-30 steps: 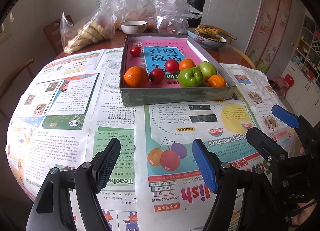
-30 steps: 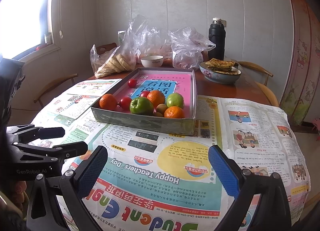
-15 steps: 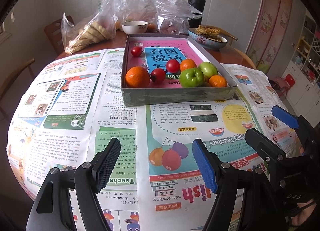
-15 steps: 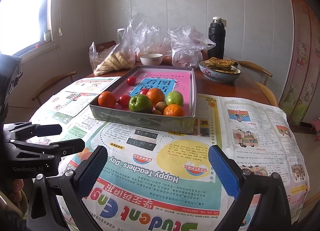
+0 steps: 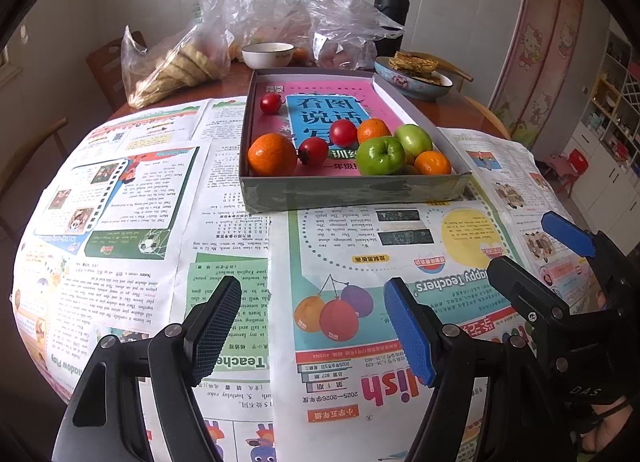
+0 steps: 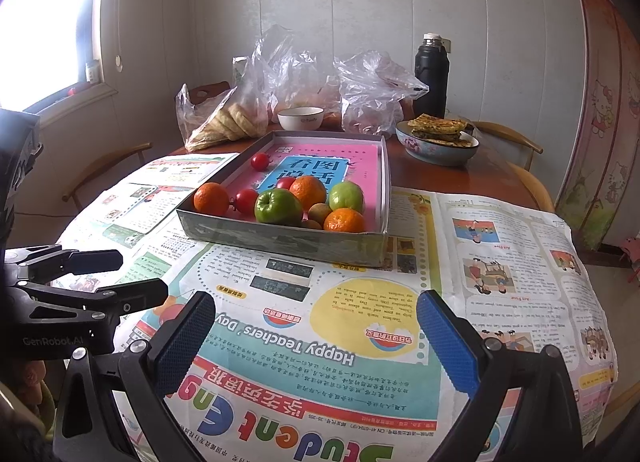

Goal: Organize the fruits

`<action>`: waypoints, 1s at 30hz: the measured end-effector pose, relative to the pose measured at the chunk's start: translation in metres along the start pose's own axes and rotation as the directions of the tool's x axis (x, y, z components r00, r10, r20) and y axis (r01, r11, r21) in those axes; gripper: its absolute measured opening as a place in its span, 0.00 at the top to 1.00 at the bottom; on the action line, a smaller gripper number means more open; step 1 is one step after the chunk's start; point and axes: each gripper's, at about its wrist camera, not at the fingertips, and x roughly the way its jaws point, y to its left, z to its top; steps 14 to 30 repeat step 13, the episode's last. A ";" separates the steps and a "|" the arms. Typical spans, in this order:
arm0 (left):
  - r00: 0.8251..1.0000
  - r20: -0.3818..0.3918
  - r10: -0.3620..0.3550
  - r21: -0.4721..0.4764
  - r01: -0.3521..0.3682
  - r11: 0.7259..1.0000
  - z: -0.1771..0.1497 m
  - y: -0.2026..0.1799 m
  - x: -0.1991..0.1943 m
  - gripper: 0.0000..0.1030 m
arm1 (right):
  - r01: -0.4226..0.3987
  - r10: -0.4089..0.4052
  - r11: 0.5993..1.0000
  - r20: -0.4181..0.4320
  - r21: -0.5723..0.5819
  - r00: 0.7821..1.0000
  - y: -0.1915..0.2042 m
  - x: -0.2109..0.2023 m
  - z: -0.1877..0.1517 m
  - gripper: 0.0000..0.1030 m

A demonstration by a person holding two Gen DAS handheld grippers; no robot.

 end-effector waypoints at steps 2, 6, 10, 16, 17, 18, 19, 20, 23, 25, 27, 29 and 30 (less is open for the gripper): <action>1.000 0.002 0.010 -0.004 -0.010 1.000 0.000 0.001 0.000 0.26 | 0.001 -0.001 1.000 0.001 0.003 1.000 0.000 0.000 0.000 0.01; 0.999 0.005 0.040 -0.018 -0.040 0.999 0.003 0.007 0.002 0.26 | 0.004 -0.004 1.000 -0.003 0.002 1.000 -0.002 0.000 -0.001 0.01; 0.998 0.001 0.063 -0.042 -0.062 0.997 0.008 0.021 0.007 0.26 | 0.014 -0.014 1.000 -0.013 0.003 1.000 -0.009 0.002 0.002 0.01; 0.998 0.004 0.067 -0.086 -0.067 0.994 0.018 0.043 0.011 0.26 | 0.033 -0.033 0.999 -0.017 0.006 0.999 -0.020 0.005 0.009 0.01; 0.998 0.004 0.067 -0.086 -0.067 0.994 0.018 0.043 0.011 0.26 | 0.033 -0.033 0.999 -0.017 0.006 0.999 -0.020 0.005 0.009 0.01; 0.998 0.004 0.067 -0.086 -0.067 0.994 0.018 0.043 0.011 0.26 | 0.033 -0.033 0.999 -0.017 0.006 0.999 -0.020 0.005 0.009 0.01; 0.998 0.004 0.067 -0.086 -0.067 0.994 0.018 0.043 0.011 0.26 | 0.033 -0.033 0.999 -0.017 0.006 0.999 -0.020 0.005 0.009 0.01; 0.998 0.004 0.067 -0.086 -0.067 0.994 0.018 0.043 0.011 0.26 | 0.033 -0.033 0.999 -0.017 0.006 0.999 -0.020 0.005 0.009 0.01; 0.998 0.004 0.067 -0.086 -0.067 0.994 0.018 0.043 0.011 0.26 | 0.033 -0.033 0.999 -0.017 0.006 0.999 -0.020 0.005 0.009 0.01; 0.998 0.004 0.067 -0.086 -0.067 0.994 0.018 0.043 0.011 0.26 | 0.033 -0.033 0.999 -0.017 0.006 0.999 -0.020 0.005 0.009 0.01; 0.998 0.004 0.067 -0.086 -0.067 0.994 0.018 0.043 0.011 0.26 | 0.033 -0.033 0.999 -0.017 0.006 0.999 -0.020 0.005 0.009 0.01; 0.998 0.004 0.067 -0.086 -0.067 0.994 0.018 0.043 0.011 0.26 | 0.033 -0.033 0.999 -0.017 0.006 0.999 -0.020 0.005 0.009 0.01; 0.998 0.004 0.067 -0.086 -0.067 0.994 0.018 0.043 0.011 0.26 | 0.033 -0.033 0.999 -0.017 0.006 0.999 -0.020 0.005 0.009 0.01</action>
